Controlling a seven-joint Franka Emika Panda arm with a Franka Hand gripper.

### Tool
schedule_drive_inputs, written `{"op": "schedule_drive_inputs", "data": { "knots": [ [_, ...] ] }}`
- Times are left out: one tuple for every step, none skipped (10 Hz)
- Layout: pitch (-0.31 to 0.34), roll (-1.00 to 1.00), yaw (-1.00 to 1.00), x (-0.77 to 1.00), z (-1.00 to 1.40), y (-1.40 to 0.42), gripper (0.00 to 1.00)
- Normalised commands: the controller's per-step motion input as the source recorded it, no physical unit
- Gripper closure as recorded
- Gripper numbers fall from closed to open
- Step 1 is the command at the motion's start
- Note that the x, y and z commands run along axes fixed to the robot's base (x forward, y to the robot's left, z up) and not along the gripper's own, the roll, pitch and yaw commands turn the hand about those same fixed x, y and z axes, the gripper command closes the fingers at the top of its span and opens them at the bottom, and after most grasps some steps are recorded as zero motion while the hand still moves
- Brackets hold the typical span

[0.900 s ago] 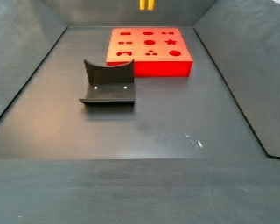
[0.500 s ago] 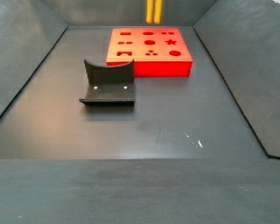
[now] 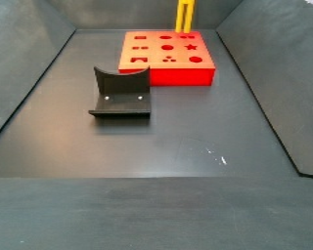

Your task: Insert the square-circle object.

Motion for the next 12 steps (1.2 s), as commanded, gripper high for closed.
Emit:
{"op": "schedule_drive_inputs", "data": {
  "knots": [
    [-0.18,-0.02,0.09,-0.19,-0.28,-0.05,1.0],
    [-0.144,-0.06,0.09,-0.21,-0.25,-0.05,1.0],
    [-0.129,-0.09,0.1,-0.21,-0.22,-0.02,1.0],
    [-0.054,-0.13,0.18,-0.12,0.0,-0.15,1.0],
    [-0.047,-0.09,0.15,-0.07,-0.02,-0.04,1.0],
    [-0.067,-0.03,0.11,-0.09,-0.12,0.0,1.0],
    [-0.057,0.0,0.08,-0.08,-0.14,0.0,1.0],
    [-0.059,0.0,0.0,-0.13,-0.19,0.0,1.0],
    [-0.027,0.0,-0.1,-0.37,-0.19,0.09,1.0],
    [-0.043,0.0,-0.02,-0.12,-0.09,0.0,1.0],
    [-0.01,0.0,0.0,0.0,-0.08,0.0,1.0],
    [0.0,0.0,0.0,0.02,0.0,0.0,1.0]
  ]
}}
